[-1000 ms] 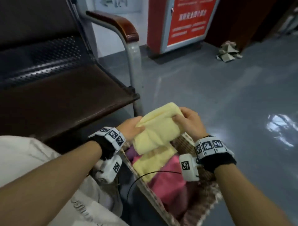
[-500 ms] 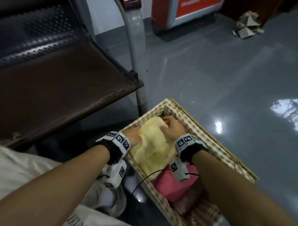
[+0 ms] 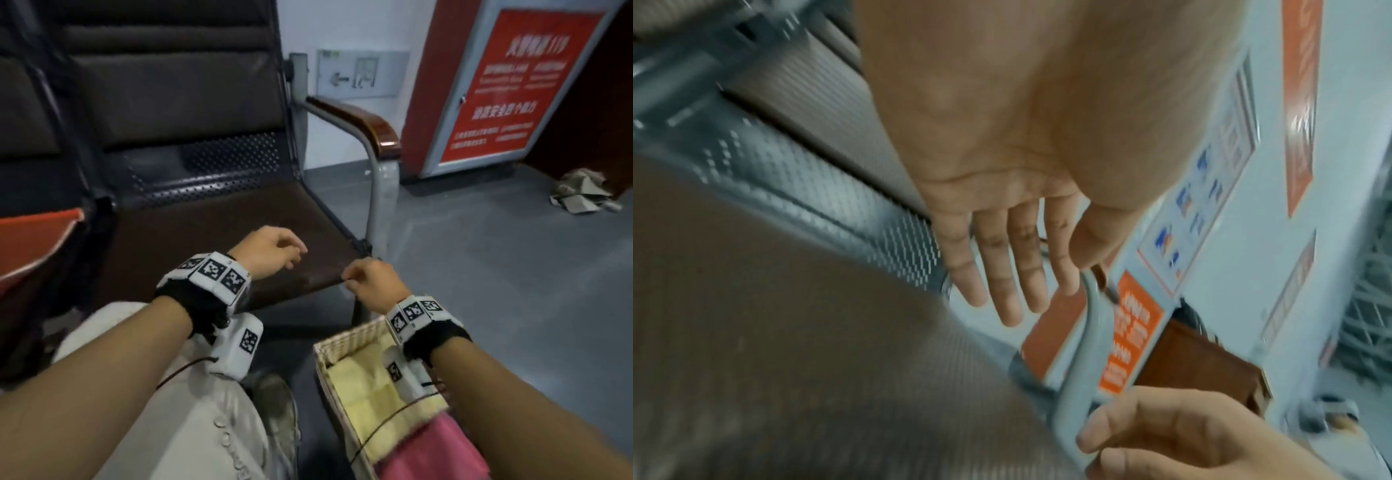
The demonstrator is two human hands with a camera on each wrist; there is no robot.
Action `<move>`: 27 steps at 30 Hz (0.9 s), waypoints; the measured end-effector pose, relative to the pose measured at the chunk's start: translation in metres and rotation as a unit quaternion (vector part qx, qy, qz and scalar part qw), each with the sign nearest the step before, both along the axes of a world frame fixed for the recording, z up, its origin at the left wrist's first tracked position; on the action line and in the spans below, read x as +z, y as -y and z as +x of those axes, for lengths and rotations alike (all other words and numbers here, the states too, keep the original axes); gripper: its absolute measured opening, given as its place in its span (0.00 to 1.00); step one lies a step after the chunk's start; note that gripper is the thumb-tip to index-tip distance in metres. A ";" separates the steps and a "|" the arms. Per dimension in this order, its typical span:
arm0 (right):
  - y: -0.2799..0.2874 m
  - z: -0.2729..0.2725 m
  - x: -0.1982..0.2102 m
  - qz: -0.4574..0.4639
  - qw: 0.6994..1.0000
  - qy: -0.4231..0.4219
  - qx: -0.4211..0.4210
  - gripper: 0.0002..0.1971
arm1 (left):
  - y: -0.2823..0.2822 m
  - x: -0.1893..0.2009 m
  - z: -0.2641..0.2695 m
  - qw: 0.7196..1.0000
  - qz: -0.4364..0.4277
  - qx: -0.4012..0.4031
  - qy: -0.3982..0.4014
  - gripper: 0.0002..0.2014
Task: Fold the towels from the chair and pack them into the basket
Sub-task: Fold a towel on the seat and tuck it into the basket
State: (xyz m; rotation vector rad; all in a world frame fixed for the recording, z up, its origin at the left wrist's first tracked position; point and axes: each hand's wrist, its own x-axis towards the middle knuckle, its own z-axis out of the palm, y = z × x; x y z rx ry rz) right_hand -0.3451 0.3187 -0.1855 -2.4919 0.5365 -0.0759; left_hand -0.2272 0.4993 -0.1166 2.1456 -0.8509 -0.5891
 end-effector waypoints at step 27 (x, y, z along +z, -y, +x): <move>-0.403 0.349 0.033 -0.119 0.876 -0.050 0.464 0.18 | -0.404 -0.041 0.185 0.930 0.230 0.283 0.055 0.14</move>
